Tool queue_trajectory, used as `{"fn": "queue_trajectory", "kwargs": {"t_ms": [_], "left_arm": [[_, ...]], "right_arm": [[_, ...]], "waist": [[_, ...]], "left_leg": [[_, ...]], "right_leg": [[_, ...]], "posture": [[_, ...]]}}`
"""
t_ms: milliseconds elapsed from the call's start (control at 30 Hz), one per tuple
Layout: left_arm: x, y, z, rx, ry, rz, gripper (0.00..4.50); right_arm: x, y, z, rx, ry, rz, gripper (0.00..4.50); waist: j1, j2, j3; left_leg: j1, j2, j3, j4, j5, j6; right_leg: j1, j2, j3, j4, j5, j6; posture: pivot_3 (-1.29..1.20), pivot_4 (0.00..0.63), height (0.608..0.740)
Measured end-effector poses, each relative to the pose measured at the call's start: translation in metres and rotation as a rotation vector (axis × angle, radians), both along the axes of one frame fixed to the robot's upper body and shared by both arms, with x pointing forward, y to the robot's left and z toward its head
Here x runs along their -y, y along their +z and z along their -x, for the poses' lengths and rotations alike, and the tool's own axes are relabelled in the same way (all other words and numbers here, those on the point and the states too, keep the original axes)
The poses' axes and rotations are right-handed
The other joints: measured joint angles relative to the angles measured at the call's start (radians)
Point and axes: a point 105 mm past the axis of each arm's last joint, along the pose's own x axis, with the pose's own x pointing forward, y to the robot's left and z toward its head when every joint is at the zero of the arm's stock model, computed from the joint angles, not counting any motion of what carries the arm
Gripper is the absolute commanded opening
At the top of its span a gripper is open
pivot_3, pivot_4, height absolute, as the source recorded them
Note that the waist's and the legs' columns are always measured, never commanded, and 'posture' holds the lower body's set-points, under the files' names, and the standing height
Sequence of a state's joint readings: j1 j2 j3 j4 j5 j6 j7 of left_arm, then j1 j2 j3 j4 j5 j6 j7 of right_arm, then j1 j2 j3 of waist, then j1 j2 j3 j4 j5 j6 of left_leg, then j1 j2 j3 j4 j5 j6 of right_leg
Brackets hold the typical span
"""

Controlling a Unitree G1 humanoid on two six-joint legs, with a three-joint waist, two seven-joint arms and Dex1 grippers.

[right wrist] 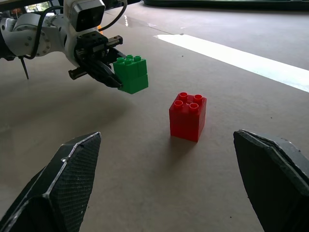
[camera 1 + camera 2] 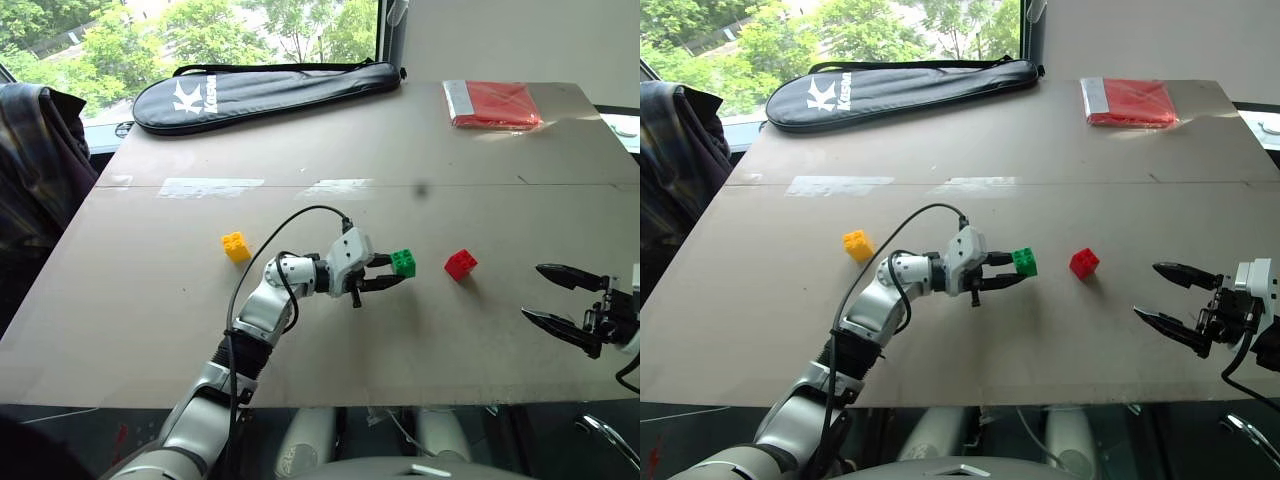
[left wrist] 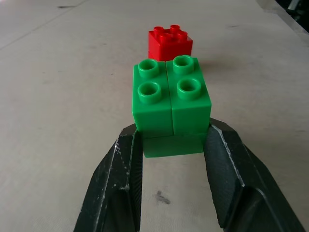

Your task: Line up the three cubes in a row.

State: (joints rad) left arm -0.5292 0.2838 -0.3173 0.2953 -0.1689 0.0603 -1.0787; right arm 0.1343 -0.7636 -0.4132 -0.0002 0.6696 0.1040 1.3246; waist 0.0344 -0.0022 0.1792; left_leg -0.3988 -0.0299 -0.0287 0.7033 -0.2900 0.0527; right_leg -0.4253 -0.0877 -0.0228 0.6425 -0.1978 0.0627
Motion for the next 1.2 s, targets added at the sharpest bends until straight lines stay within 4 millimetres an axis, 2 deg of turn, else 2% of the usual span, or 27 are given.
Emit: {"fn": "queue_trajectory", "kwargs": {"t_ms": [333, 567, 733, 800, 833, 967, 1200], "left_arm": [[0.013, -0.009, -0.007, -0.024, -0.081, -0.047, 1.2], [0.013, -0.01, -0.006, -0.009, -0.094, -0.056, 1.2], [0.011, -0.008, -0.013, 0.044, -0.089, -0.088, 1.2], [0.01, -0.007, -0.016, 0.066, -0.083, -0.099, 2.23], [0.01, -0.007, -0.018, 0.074, -0.079, -0.107, 2.58], [0.009, -0.007, -0.025, 0.099, -0.065, -0.128, 4.43], [0.01, -0.006, -0.029, 0.111, -0.07, -0.129, 4.43]], "right_arm": [[0.0, -0.006, 0.005, 0.0, -0.016, -0.01, 4.5], [-0.001, -0.006, 0.005, 0.01, -0.027, -0.012, 4.5], [-0.002, -0.005, 0.004, 0.022, -0.036, -0.013, 4.5], [-0.002, -0.005, 0.003, 0.023, -0.04, -0.016, 4.5], [-0.002, -0.005, 0.003, 0.024, -0.041, -0.016, 4.5], [-0.003, -0.005, 0.002, 0.028, -0.042, -0.017, 4.5], [-0.002, -0.006, 0.001, 0.032, -0.051, -0.011, 4.5]], "waist": [[0.001, 0.0, 0.0], [0.0, 0.0, 0.0], [0.001, 0.0, 0.0], [0.001, 0.0, 0.0], [0.001, 0.0, 0.0], [0.001, 0.0, 0.0], [0.001, 0.0, 0.0]], "left_leg": [[0.0, 0.0, 0.0, 0.0, 0.0, 0.0], [0.0, 0.0, 0.0, 0.0, 0.0, 0.0], [0.0, 0.0, 0.0, 0.0, 0.0, 0.0], [0.0, 0.0, 0.0, 0.0, 0.0, 0.0], [0.0, 0.0, 0.0, 0.0, 0.0, 0.0], [0.0, 0.0, 0.0, 0.0, 0.0, 0.0], [0.0, 0.0, 0.0, 0.0, 0.0, 0.0]], "right_leg": [[0.0, 0.0, 0.0, 0.0, 0.0, 0.0], [0.0, 0.0, 0.0, 0.0, 0.0, 0.0], [0.0, 0.0, 0.0, 0.0, 0.0, 0.0], [0.0, 0.0, 0.0, 0.0, 0.0, 0.0], [0.0, 0.0, 0.0, 0.0, 0.0, 0.0], [0.0, 0.0, 0.0, 0.0, 0.0, 0.0], [0.0, 0.0, -0.001, 0.0, 0.0, 0.0]], "posture": [[0.0, 0.15, 0.694], [0.0, 0.15, 0.694], [0.0, 0.15, 0.694], [0.0, 0.15, 0.694], [0.0, 0.15, 0.694], [0.0, 0.15, 0.694], [0.0, 0.15, 0.694]]}}
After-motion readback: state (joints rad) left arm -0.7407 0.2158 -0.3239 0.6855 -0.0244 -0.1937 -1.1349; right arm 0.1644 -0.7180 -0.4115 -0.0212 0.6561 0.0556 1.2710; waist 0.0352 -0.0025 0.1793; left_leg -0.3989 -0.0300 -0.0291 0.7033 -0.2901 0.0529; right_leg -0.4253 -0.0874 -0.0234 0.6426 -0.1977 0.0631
